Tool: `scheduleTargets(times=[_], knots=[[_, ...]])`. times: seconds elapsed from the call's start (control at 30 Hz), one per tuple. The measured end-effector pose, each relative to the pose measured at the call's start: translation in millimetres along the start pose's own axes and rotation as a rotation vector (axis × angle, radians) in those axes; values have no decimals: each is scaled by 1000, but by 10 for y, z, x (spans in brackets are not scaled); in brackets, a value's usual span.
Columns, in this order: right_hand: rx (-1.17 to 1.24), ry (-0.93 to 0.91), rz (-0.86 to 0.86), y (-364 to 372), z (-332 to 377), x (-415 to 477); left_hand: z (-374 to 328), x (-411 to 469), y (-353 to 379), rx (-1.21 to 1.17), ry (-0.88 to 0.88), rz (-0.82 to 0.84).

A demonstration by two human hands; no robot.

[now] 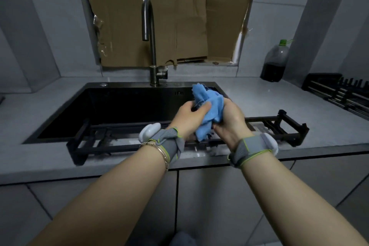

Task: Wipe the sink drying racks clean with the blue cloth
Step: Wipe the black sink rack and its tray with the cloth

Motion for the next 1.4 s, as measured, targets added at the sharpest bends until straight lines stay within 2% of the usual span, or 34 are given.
scheduleTargets(times=[0.1,0.17,0.27,0.3,0.37,0.4,0.47,0.53,0.6,0.67,0.7,0.77,0.87,1.07,1.2,1.27,1.4], knots=[[-496,-101,-58,204,61,16,-59,-162,-392,-26,50,-68],[-679,-167,-6,441,110,-16,-82,-214,-637,-16,55,-136],[-620,-192,209,913,-46,1,-37,-269,-1051,-93,23,-254],[-576,-174,319,1031,-100,-3,-32,-268,-1082,-155,12,-253],[-660,-127,505,1296,-298,23,-9,-309,-1143,-292,-7,-198],[-721,-133,535,1349,-375,50,0,-329,-1133,-347,-22,-127],[-726,-173,440,1290,-408,115,23,-399,-1111,-347,-96,42],[-722,-180,231,1090,-376,174,44,-468,-1180,-74,-209,130],[-892,-122,104,907,-373,224,2,-481,-1427,414,-261,33],[-1228,-66,124,879,-420,262,-98,-528,-1611,805,-238,-131],[-1379,-53,160,913,-477,272,-82,-564,-1626,888,-248,-139],[-1513,-48,229,998,-590,263,87,-605,-1486,950,-286,22],[-1554,-19,340,1169,-789,234,462,-672,-1215,1080,-379,270],[-1784,77,508,1236,-881,128,716,-654,-1205,1184,-456,217],[-1773,120,657,1249,-857,23,726,-655,-1186,1210,-462,217],[-1800,35,583,1268,-833,103,727,-652,-1182,1219,-458,220],[-1860,-94,298,1279,-863,292,718,-658,-1181,1231,-466,236]])
Point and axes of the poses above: each hand's wrist, its own x-axis towards the middle knuckle, its own y-axis out of the palm, z = x × y, the point moved 8 cm from there along x, towards the middle knuckle, and after that the axes turned 15 degrees about z, right-handed, at the moved point
